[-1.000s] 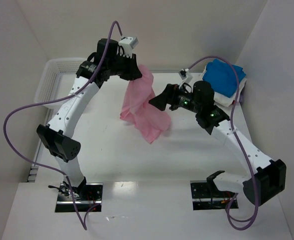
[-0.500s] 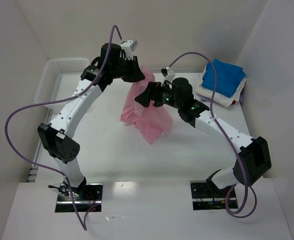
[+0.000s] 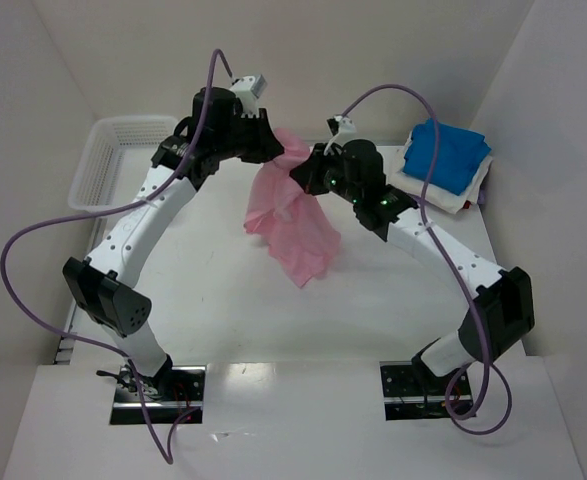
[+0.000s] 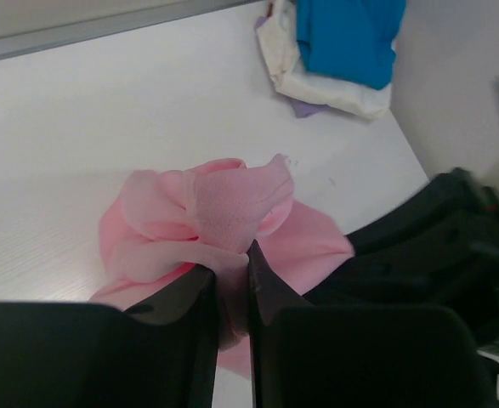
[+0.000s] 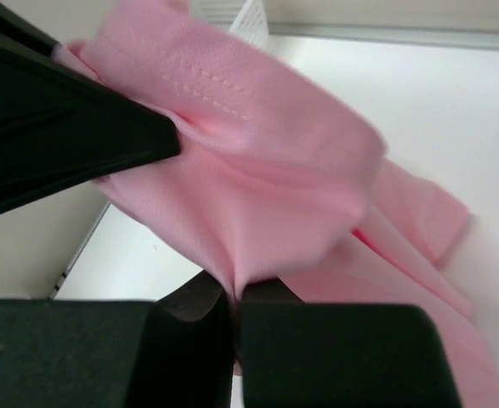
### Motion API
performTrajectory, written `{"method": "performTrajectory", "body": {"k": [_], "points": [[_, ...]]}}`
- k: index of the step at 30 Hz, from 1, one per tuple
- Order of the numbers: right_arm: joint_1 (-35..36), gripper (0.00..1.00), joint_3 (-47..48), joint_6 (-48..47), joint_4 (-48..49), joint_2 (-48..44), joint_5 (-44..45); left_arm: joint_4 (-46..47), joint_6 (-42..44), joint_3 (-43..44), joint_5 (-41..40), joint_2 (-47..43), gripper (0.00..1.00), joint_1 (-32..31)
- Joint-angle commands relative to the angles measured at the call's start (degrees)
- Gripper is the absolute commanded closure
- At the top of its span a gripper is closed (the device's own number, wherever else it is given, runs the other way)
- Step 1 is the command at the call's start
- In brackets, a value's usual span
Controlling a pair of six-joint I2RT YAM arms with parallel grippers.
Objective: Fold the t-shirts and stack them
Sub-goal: Flatten out the tshirt
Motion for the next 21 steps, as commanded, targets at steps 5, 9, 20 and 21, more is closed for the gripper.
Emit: {"method": "performTrajectory", "body": {"k": [5, 9, 20, 21], "points": [[-16.51, 1.00, 12.54, -5.28, -12.30, -12.05, -0.48, 2.92, 3.22, -4.98, -15.51, -9.53, 0.96, 4.87], [-21.26, 1.00, 14.08, -6.42, -14.40, -13.64, -1.55, 3.79, 3.22, -6.09, -16.11, -11.72, 0.95, 6.96], [-21.79, 1.00, 16.31, -3.70, -12.99, -13.18, -12.37, 7.31, 2.17, -10.21, -20.09, -12.77, 0.98, 8.42], [-21.79, 1.00, 16.88, -4.14, -13.60, -12.95, -11.75, 7.31, 2.61, -10.22, -19.53, -12.77, 0.98, 8.42]]}}
